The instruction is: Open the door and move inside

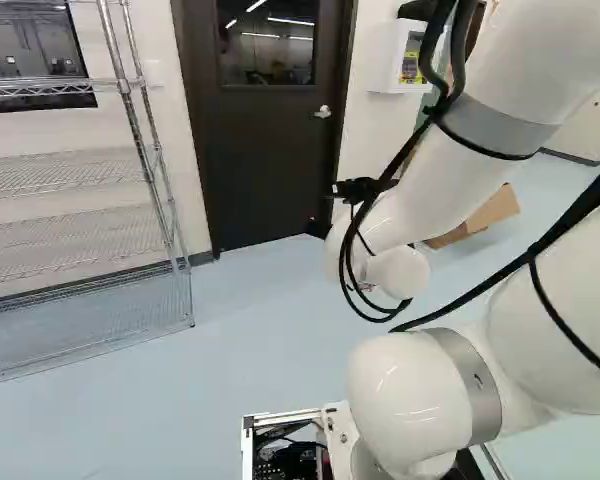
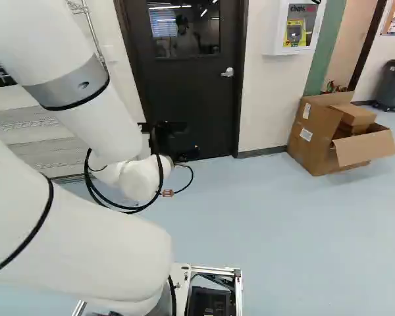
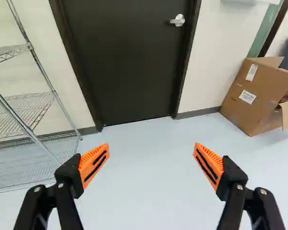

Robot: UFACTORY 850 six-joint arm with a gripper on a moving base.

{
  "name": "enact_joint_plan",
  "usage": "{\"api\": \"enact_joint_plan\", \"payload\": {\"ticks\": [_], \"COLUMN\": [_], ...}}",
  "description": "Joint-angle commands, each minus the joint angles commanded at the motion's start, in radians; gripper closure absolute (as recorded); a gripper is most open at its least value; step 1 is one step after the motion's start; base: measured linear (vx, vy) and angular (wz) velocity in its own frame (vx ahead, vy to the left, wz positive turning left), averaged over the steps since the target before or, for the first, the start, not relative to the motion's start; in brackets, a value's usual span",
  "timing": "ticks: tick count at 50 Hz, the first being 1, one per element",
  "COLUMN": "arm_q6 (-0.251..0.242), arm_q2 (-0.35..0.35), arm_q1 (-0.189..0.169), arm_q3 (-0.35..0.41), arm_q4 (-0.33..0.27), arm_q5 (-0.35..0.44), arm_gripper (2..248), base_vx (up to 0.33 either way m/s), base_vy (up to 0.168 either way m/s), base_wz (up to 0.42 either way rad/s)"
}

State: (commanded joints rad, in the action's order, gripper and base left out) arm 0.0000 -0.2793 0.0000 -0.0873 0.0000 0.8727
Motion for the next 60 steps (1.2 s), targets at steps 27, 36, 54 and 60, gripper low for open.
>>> {"api": "enact_joint_plan", "payload": {"ticks": [27, 36, 54, 60], "arm_q6": [0.000, 0.000, 0.000, 0.000], "arm_q2": [0.000, 0.000, 0.000, 0.000], "arm_q1": [0.000, 0.000, 0.000, 0.000], "arm_q3": [0.000, 0.000, 0.000, 0.000], "arm_q4": [0.000, 0.000, 0.000, 0.000], "arm_q5": [0.000, 0.000, 0.000, 0.000], "arm_gripper": [3, 3, 3, 3], "base_vx": [0.125, 0.176, 0.208, 0.249], "base_vy": [-0.001, -0.037, -0.048, -0.051], "base_wz": [-0.010, -0.009, -0.012, -0.008]}}
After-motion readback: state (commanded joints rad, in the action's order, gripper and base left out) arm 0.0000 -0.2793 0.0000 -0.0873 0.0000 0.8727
